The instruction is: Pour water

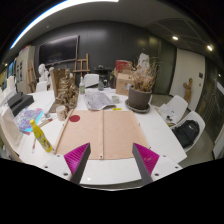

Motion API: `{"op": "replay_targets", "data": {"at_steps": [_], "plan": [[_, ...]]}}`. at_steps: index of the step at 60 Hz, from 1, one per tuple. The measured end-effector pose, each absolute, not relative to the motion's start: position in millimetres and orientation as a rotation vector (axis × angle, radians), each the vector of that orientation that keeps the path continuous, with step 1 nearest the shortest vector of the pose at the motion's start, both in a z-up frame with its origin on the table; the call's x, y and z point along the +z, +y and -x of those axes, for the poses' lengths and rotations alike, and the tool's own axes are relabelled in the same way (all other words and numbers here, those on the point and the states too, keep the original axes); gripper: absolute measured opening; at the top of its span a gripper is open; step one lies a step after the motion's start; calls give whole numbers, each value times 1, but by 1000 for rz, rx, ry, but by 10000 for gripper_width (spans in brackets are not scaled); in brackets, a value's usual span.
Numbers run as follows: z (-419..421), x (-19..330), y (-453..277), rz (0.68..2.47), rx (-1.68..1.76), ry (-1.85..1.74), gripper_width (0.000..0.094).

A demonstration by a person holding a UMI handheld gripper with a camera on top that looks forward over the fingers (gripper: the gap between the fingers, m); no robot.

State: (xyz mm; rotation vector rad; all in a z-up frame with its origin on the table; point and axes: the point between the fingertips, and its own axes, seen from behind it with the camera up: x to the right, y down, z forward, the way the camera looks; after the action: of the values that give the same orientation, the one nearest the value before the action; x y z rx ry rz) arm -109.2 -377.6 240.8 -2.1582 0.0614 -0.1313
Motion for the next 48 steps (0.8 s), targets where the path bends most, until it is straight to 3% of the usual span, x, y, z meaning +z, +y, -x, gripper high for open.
{"op": "replay_targets", "data": {"at_steps": [8, 30, 48], "plan": [[144, 221, -378, 2192, -85, 15, 862], [334, 140, -366, 2153, 80, -118, 864], [450, 83, -296, 2063, 122, -111, 851]]}}
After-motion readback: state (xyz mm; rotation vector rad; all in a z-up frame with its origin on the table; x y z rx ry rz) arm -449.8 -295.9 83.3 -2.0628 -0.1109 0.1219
